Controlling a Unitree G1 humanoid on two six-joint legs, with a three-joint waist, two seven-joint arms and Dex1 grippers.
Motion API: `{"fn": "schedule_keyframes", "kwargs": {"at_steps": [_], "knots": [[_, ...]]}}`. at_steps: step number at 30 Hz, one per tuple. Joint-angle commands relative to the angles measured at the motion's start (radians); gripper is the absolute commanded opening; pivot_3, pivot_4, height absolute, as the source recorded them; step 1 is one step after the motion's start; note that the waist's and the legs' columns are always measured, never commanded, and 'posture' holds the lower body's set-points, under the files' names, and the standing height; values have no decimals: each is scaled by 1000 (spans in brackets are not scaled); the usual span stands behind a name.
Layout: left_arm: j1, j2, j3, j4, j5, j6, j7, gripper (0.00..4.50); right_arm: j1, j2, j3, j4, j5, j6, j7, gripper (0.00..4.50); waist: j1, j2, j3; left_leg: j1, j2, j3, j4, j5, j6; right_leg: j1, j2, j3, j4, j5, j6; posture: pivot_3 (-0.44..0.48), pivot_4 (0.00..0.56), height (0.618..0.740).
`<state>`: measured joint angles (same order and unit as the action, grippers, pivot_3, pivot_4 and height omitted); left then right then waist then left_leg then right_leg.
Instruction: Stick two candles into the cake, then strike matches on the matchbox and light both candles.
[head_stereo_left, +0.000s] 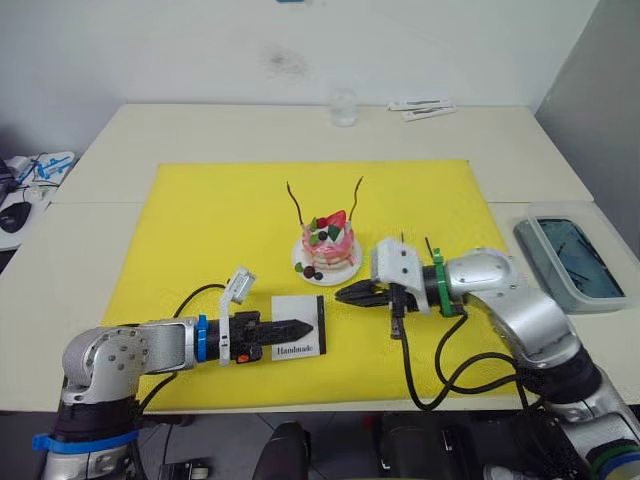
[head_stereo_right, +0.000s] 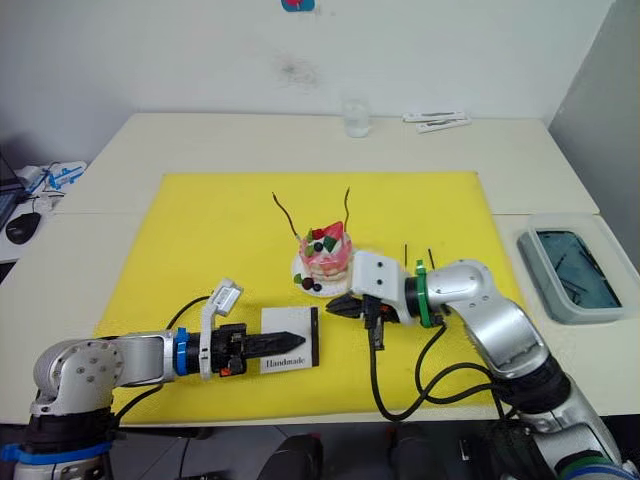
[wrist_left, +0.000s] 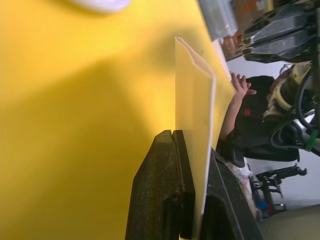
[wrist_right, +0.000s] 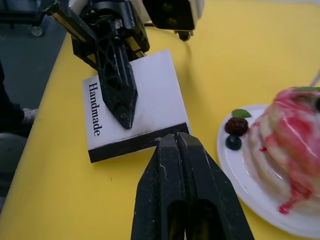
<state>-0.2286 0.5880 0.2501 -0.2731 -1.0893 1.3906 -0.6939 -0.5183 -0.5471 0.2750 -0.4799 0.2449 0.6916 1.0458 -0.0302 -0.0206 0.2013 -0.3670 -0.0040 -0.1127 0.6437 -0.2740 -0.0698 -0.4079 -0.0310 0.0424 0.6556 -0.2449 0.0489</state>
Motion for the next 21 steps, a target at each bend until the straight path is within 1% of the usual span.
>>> {"fn": "schedule_keyframes", "kwargs": {"at_steps": [1,5,8,11,14,17,20,21], "knots": [[3,54,57,-107,-38,-77,-56,17,40,-55,-142,-125,92,67,-27,0,-1,0,0,0,0,0,0,0,0,0,0,0,0,0,0,0,150,740],[30,108,129,-178,-70,-141,-79,17,127,-130,-288,-216,170,128,-58,0,-1,0,0,0,0,1,0,0,0,0,0,0,-1,0,0,0,150,740],[66,147,167,-217,-89,-181,-98,17,196,-158,-373,-262,221,167,-96,0,-1,0,0,-1,1,1,-1,0,0,0,1,0,-3,0,1,0,150,740],[88,173,186,-223,-122,-191,-102,17,263,-176,-419,-290,245,170,-129,0,-1,0,0,-1,1,2,-1,0,1,0,1,0,-5,0,1,0,150,740],[102,219,197,-184,-241,-130,-105,17,354,-192,-469,-310,261,158,-148,0,-1,-1,0,-2,1,1,-1,0,1,0,1,0,-7,0,2,0,150,740],[128,249,180,-186,-299,-114,-105,17,453,-219,-489,-301,223,89,-159,0,-1,-1,0,-3,1,2,-1,-1,1,0,1,0,-8,1,3,0,150,740],[122,243,160,-190,-357,-126,-56,17,520,-190,-514,-288,177,35,-241,0,-1,-1,0,-3,2,2,-1,-1,1,0,1,1,-8,1,2,0,150,740],[119,242,153,-193,-370,-131,-42,0,534,-180,-520,-285,168,21,-264,402,-1,-1,0,-3,2,2,-1,-1,1,0,1,0,-8,1,2,0,150,740]]}}
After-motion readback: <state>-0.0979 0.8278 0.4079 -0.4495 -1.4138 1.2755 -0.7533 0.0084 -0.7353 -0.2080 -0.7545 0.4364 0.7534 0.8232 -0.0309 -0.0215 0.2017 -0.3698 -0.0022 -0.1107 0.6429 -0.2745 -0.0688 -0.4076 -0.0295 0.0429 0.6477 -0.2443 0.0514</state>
